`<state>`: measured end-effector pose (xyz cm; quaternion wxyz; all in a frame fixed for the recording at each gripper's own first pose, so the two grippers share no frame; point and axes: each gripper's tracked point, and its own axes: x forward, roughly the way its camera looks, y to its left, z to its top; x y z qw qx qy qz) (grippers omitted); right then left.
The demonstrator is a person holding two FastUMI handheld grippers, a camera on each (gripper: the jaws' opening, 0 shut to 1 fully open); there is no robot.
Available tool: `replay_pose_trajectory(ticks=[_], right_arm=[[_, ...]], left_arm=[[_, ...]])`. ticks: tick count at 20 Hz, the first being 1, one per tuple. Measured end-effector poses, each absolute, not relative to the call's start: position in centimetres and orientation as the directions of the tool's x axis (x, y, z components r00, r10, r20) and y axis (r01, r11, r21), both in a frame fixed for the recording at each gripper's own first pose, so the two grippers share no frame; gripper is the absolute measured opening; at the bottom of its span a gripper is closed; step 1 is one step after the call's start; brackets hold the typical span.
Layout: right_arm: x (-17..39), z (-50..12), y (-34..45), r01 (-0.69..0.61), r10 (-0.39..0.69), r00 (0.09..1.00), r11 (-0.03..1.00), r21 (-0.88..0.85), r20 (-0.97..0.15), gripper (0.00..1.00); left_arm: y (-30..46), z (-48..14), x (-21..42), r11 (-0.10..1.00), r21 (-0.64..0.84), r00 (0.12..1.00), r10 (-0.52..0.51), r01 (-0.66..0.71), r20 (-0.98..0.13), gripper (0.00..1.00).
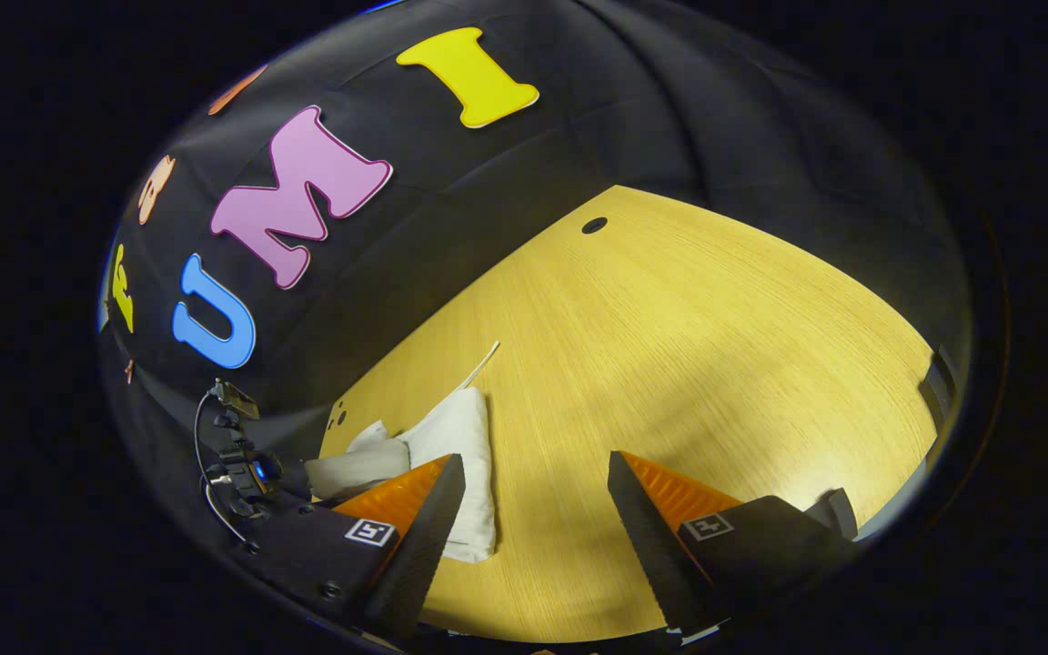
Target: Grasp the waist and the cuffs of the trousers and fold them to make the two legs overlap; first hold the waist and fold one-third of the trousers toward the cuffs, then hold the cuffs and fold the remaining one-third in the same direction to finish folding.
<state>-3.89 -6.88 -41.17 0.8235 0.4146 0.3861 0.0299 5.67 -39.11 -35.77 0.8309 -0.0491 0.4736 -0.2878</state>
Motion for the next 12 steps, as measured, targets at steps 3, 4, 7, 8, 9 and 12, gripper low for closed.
replay_pose_trajectory(ticks=[3, 4, 7, 8, 9, 12], right_arm=[[-2.8, -39.8, -6.1, 0.246, 0.388, 0.726, 0.624, 0.742, -0.567, 0.98], [-2.5, -39.5, -6.0, 0.243, 0.386, 0.733, 0.62, 0.746, -0.56, 0.98], [-1.8, -38.4, -5.3, 0.22, 0.393, 0.737, 0.631, 0.744, -0.551, 0.98], [-1.6, -37.9, -4.9, 0.205, 0.398, 0.737, 0.637, 0.743, -0.546, 0.98], [-1.5, -37.4, -4.5, 0.188, 0.406, 0.739, 0.643, 0.743, -0.538, 0.98], [-1.0, -35.8, -3.3, 0.158, 0.414, 0.744, 0.654, 0.74, -0.524, 0.98]], left_arm=[[-39.1, -34.4, 5.7, 0.823, -0.363, 0.406, -0.54, 0.437, -0.737, 0.91], [-38.9, -33.6, 5.8, 0.822, -0.36, 0.418, -0.544, 0.441, -0.727, 0.92], [-38.1, -30.7, 6.0, 0.815, -0.359, 0.467, -0.561, 0.455, -0.683, 0.92], [-37.9, -29.5, 6.2, 0.81, -0.365, 0.481, -0.572, 0.459, -0.664, 0.92], [-37.7, -28.3, 6.4, 0.804, -0.375, 0.494, -0.584, 0.461, -0.644, 0.93], [-37.4, -24.9, 6.4, 0.788, -0.422, 0.526, -0.615, 0.449, -0.588, 0.93]])
